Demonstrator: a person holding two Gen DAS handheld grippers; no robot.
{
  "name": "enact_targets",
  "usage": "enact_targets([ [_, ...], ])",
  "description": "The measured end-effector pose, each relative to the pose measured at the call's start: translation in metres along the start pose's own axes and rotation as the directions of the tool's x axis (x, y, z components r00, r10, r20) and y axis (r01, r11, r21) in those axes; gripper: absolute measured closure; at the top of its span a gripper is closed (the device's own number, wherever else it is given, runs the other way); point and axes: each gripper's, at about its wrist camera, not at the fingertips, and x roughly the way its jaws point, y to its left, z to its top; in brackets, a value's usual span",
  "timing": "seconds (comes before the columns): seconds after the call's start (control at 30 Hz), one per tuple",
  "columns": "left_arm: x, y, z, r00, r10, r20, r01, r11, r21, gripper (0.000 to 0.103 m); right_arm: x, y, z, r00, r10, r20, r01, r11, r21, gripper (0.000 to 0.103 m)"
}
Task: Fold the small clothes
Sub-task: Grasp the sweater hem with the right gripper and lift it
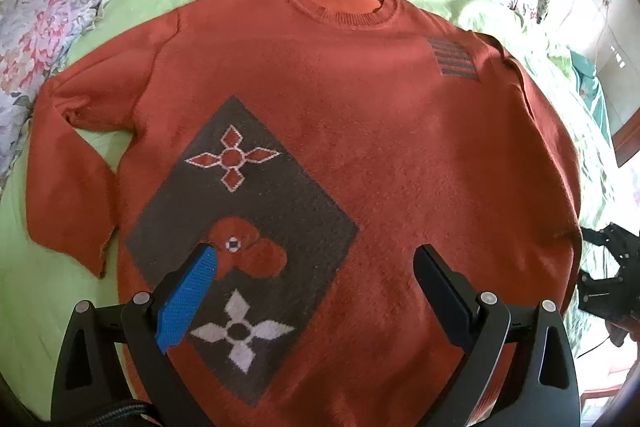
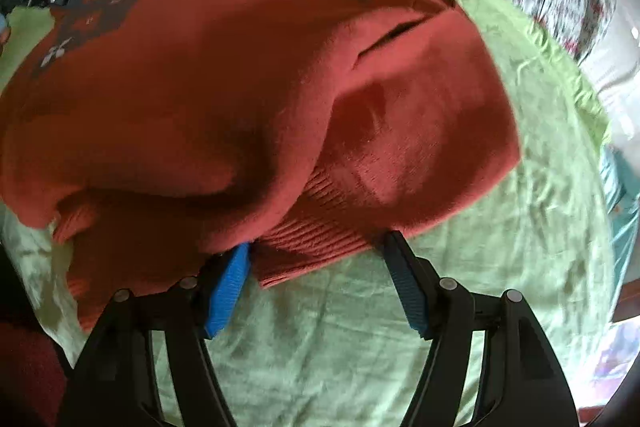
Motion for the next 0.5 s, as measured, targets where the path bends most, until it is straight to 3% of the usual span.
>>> enact_targets([
  [0.03,0.001,-0.001,0.001,1.0,-0.003,0.001,0.003,1.0,-0.002,0.004,0.001,-0.007,0.001,0.999,0.031,0.009,-0.032,0.999,0.039,0.053],
  [0.07,0.003,-0.002,0.002,1.0,-0.005,-0.003,0.005,1.0,-0.003,0.004,-0.001,-0.013,0.002,0.999,0.031,0.02,-0.033,0.997,0.07,0.079],
  [0.1,0.005,-0.002,0.003,1.0,-0.005,-0.006,0.005,1.0,-0.004,0.004,-0.003,-0.021,0.002,1.0,0.01,0.024,-0.012,0.994,0.111,0.097],
  [0.23,0.01,-0.004,0.005,1.0,-0.016,-0.013,0.015,1.0,-0.012,0.004,-0.019,-0.056,-0.002,0.999,0.018,0.049,-0.032,0.953,0.302,0.097],
  [0.33,0.012,-0.004,0.01,0.999,-0.037,-0.006,0.037,0.999,-0.024,0.004,-0.046,-0.079,0.004,0.991,0.062,0.118,-0.106,0.901,0.42,0.097],
  [0.4,0.012,-0.003,0.012,0.999,-0.046,-0.004,0.046,0.999,-0.028,0.004,-0.065,-0.083,0.012,0.975,0.101,0.198,-0.184,0.866,0.466,0.097],
  [0.5,0.008,-0.001,0.018,0.998,-0.061,0.015,0.061,0.997,-0.035,0.004,-0.094,-0.088,0.05,0.93,0.155,0.334,-0.31,0.819,0.483,0.097],
])
